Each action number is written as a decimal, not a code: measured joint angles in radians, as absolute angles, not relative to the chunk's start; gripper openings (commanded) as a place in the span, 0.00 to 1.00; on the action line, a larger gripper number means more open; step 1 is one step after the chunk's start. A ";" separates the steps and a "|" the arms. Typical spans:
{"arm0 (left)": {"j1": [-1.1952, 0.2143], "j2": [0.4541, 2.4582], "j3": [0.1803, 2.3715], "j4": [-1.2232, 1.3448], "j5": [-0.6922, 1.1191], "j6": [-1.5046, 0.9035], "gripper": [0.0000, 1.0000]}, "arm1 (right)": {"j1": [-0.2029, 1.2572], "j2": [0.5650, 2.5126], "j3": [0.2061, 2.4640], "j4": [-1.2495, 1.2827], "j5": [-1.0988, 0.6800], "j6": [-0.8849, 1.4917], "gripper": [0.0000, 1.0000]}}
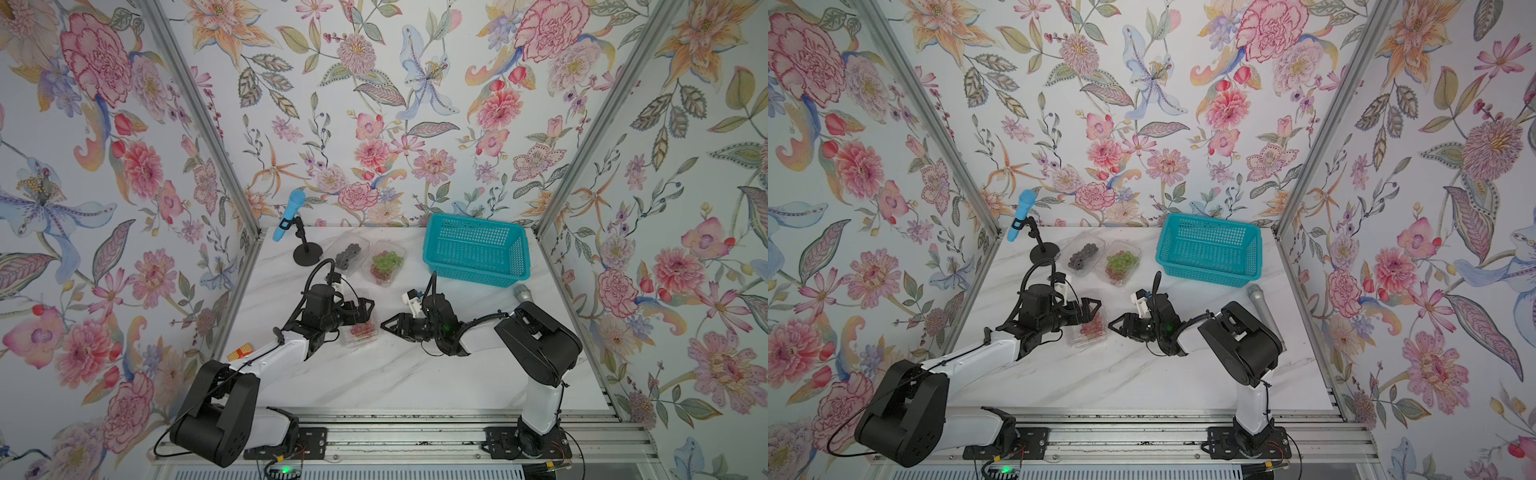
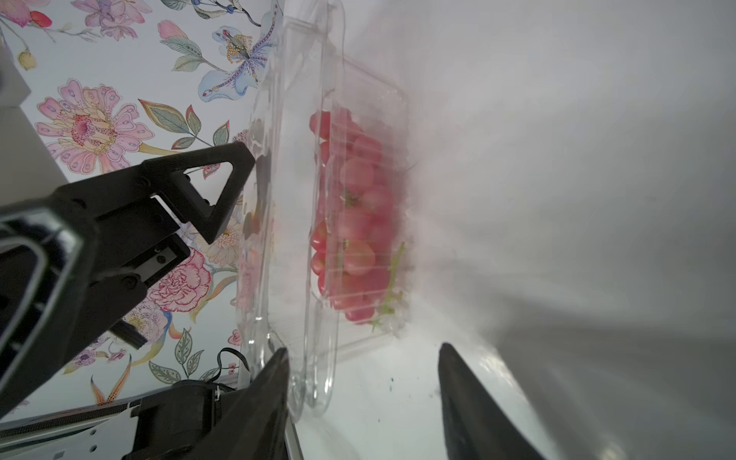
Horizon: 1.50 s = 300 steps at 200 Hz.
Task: Pack grapes into containers
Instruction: Close the packing box at the center of the board.
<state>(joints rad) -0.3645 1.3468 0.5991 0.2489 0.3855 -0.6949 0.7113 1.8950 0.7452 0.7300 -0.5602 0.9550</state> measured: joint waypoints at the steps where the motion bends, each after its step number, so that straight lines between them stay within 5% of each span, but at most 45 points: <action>1: -0.364 1.347 0.599 0.250 0.386 -0.695 1.00 | 0.711 1.895 0.744 0.731 -0.560 0.958 0.51; 42: -0.364 1.351 0.593 0.278 0.390 -0.696 1.00 | 0.711 1.892 0.712 0.812 -0.570 0.998 0.40; 300: -0.364 1.361 0.527 0.392 0.411 -0.706 1.00 | 0.747 1.958 0.702 0.987 -0.621 1.069 0.19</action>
